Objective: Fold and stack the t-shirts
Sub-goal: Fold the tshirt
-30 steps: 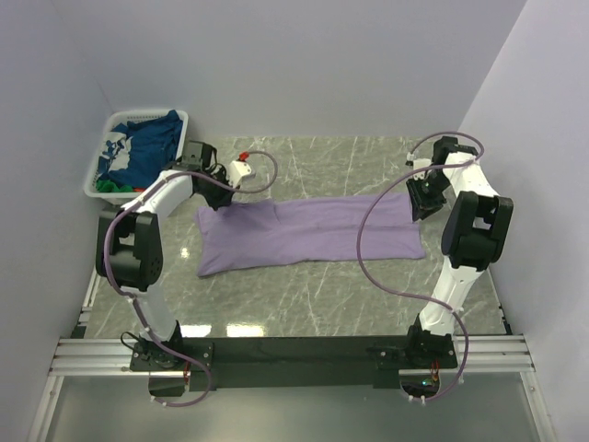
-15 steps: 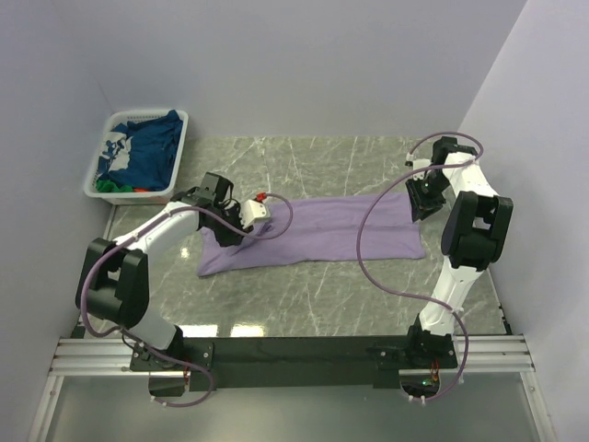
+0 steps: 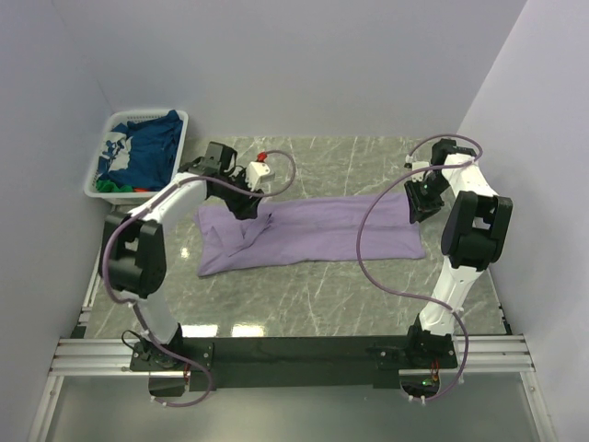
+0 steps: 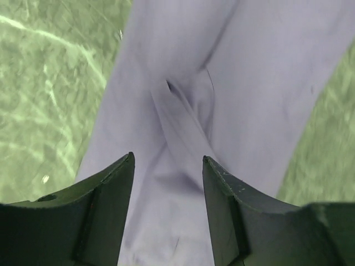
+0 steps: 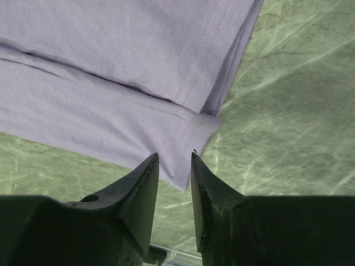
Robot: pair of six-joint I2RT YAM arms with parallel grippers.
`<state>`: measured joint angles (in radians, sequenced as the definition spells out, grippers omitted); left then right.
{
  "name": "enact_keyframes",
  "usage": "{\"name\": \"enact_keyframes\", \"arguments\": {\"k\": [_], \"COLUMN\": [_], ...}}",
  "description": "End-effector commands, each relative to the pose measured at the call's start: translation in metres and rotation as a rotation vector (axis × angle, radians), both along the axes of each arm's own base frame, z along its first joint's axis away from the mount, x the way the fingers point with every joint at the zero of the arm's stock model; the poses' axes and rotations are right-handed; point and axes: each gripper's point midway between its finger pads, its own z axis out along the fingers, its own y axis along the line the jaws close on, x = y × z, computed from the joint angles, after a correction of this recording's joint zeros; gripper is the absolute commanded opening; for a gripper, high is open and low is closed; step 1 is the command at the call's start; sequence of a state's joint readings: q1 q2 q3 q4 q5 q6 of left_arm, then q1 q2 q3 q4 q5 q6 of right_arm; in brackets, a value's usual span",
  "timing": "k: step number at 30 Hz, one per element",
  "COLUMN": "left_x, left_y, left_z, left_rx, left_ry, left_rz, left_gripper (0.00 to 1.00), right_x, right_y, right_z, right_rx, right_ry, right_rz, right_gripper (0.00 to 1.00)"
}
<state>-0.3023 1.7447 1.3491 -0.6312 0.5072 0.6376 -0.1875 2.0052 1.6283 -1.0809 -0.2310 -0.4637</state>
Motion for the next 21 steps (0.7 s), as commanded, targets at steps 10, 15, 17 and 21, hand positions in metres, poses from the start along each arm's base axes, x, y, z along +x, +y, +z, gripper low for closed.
{"name": "enact_keyframes", "arguments": {"k": [10,15,17,21], "left_x": [0.031,0.033,0.037,0.045], "left_y": [-0.049,-0.056,-0.056,-0.055], "left_z": [-0.03,-0.04,-0.045,-0.052], "left_rx": [-0.029,0.002,0.017,0.036], "left_ry": [0.049,0.037,0.031,0.028], "left_rz": [0.151,0.173,0.19,0.218], "left_gripper": [0.55,0.46,0.42,0.39], "right_x": [0.005,0.004,0.004,0.003], "right_y": [0.006,0.007,0.006,0.005], "right_z": [0.002,-0.001,-0.001,-0.001], "right_rx": [0.019,0.018,0.017,0.017], "right_ry": [-0.009,-0.004,-0.001,0.003], "right_rz": [-0.018,-0.016,-0.016,-0.015], "right_gripper": [0.36,0.36,0.36,0.36]}}
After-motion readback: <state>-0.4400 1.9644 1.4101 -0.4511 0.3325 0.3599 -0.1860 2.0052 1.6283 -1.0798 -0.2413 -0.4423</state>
